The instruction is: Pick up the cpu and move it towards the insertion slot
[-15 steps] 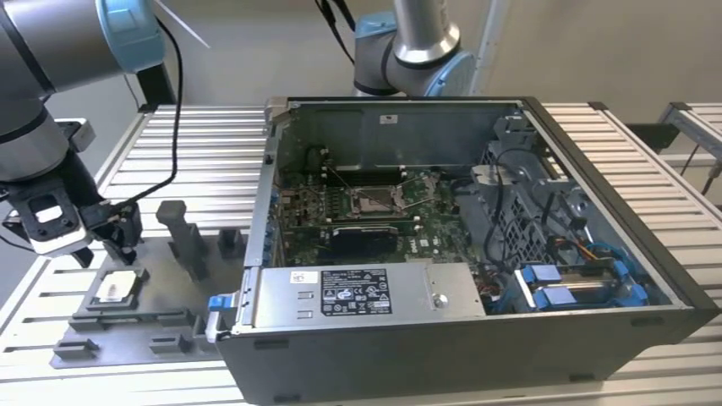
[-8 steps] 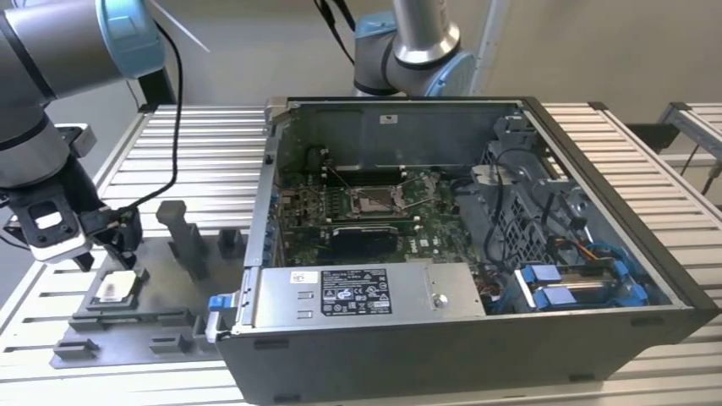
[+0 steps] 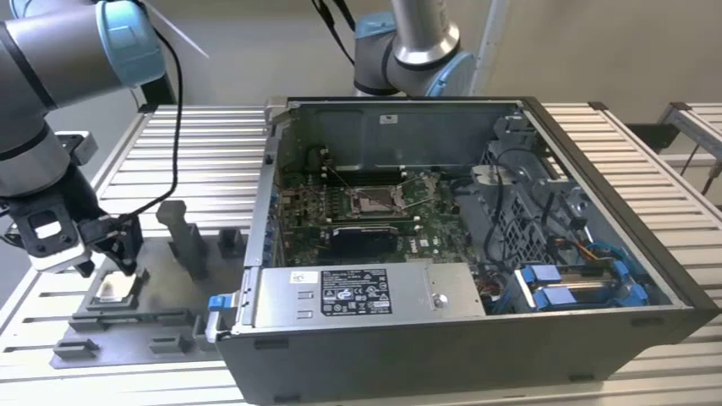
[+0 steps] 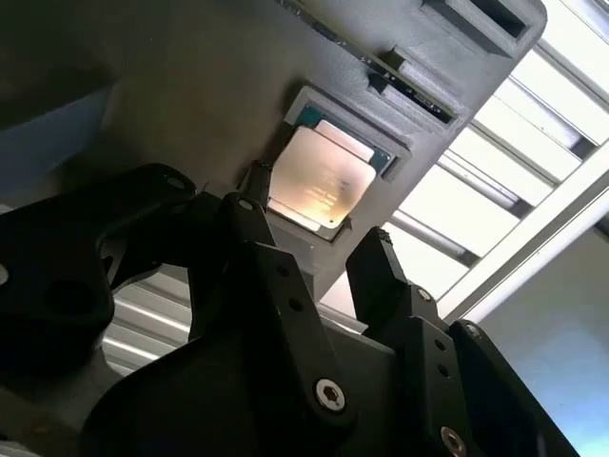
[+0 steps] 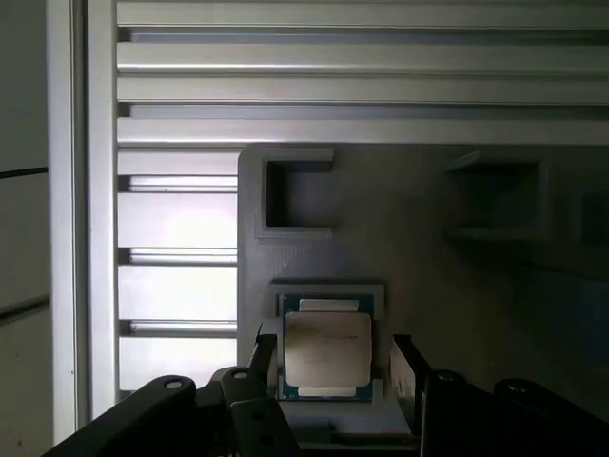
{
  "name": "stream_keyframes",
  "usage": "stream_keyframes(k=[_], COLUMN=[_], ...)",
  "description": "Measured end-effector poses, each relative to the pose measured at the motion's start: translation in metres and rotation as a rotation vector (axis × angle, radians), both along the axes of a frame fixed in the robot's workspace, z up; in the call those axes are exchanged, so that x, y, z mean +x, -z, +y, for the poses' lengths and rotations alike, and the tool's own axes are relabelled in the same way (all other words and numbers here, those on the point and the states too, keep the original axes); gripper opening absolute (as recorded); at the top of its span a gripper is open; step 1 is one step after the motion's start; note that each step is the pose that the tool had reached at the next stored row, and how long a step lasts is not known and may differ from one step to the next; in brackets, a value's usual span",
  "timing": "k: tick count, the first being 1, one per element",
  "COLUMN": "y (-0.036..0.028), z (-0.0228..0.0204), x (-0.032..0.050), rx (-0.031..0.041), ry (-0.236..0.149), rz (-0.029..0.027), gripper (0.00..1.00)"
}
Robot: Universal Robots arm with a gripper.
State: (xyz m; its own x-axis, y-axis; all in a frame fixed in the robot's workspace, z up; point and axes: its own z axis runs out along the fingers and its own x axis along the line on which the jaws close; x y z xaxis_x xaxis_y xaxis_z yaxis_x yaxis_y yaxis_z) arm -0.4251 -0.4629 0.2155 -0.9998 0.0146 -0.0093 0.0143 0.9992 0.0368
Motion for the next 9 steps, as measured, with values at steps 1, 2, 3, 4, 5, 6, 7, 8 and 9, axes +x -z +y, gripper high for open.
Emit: stream_keyframes(k=[1,2,3,4,5,6,7,8,9], y=[0.0008,0.0016,0.0025,0.0035,0.0045,0.0055,0.0065,0.0075,0.0086], z=[-0.0005,-0.0011,-0.0016,-0.0021,-0.0025,-0.0029,-0.0033,-0.0036,-0.0039], x=[0.0,0.0,-0.0001,-0.0001,-0.0001,-0.0001,-0.0001,-0.0002,-0.0003], rx=[-0.0001,-0.0003,-0.0005,-0.0007,-0.0009,-0.0012,-0.0015,-0.0019,-0.0021], ry=[0.001,0.003,0.005,0.007,0.008,0.01,0.011,0.013,0.014], rz=[0.0,0.0,0.0,0.0,-0.0001,0.0,0.0,0.0002,0.0001], gripper=[1.0,1.0,1.0,1.0,1.0,1.0,1.0,1.0,1.0])
